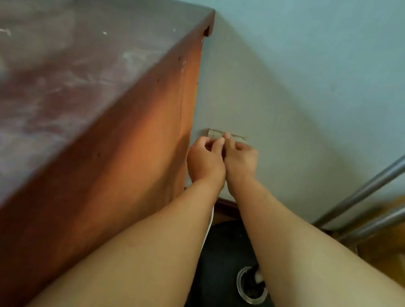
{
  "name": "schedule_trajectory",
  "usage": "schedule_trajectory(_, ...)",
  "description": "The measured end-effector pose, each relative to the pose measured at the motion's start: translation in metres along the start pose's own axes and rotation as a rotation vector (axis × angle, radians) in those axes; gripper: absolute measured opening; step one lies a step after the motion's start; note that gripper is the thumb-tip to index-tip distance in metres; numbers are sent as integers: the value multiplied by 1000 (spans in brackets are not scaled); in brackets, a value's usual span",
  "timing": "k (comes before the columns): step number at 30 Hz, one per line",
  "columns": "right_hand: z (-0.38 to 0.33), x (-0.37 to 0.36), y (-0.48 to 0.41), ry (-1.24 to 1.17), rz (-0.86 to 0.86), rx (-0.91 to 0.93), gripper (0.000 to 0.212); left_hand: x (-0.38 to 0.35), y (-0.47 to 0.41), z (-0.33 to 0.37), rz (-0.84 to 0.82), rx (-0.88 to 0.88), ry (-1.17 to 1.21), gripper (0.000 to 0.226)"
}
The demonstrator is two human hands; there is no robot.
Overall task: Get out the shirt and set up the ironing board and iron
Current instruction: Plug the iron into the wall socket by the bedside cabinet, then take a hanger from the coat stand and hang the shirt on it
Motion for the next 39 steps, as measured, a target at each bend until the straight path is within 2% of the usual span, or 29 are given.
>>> schedule_trajectory(3, -30, 26, 32, 6, 5, -7, 35, 3, 36, 31, 27, 79, 128, 14)
schedule_trajectory(6, -61, 54, 64, 24, -7, -35, 32, 11, 82, 62, 132, 194, 281, 17)
schedule_trajectory(9, -97, 79, 99, 49, -29, -47, 28, 18, 116, 106, 162, 254, 336, 18)
schedule_trajectory(15, -202, 92, 162, -17, 8, 6, 31, 64, 134, 228, 117, 141, 255, 14)
schedule_trajectory(22, -344, 87, 260, -48, 55, 67, 27, 155, 141, 388, 15, -63, 49, 10)
schedule_trajectory(25, -414, 102, 312, -54, 67, 95, 29, 191, 155, 467, -82, -141, -60, 8)
schedule_trajectory(28, -462, 119, 352, -35, 74, 166, 28, 206, 169, 518, -197, -192, -162, 10)
schedule_trajectory(31, -512, 154, 395, 30, 147, 248, 20, 205, 194, 577, -384, -293, -251, 13)
schedule_trajectory(34, -550, 205, 426, 165, 330, 331, 17, 184, 224, 622, -600, -402, -348, 13)
schedule_trajectory(39, -577, 303, 465, 344, 779, 331, 15, 132, 277, 664, -879, -555, -389, 16)
Point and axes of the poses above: each hand's wrist, its own y-axis away from the middle knuckle, its own x-axis out of the back of the hand, z = x × y, the point moved 7 cm from there along -y, towards the middle knuckle, and after that the axes turned 7 degrees about y, right-handed, at the moved point
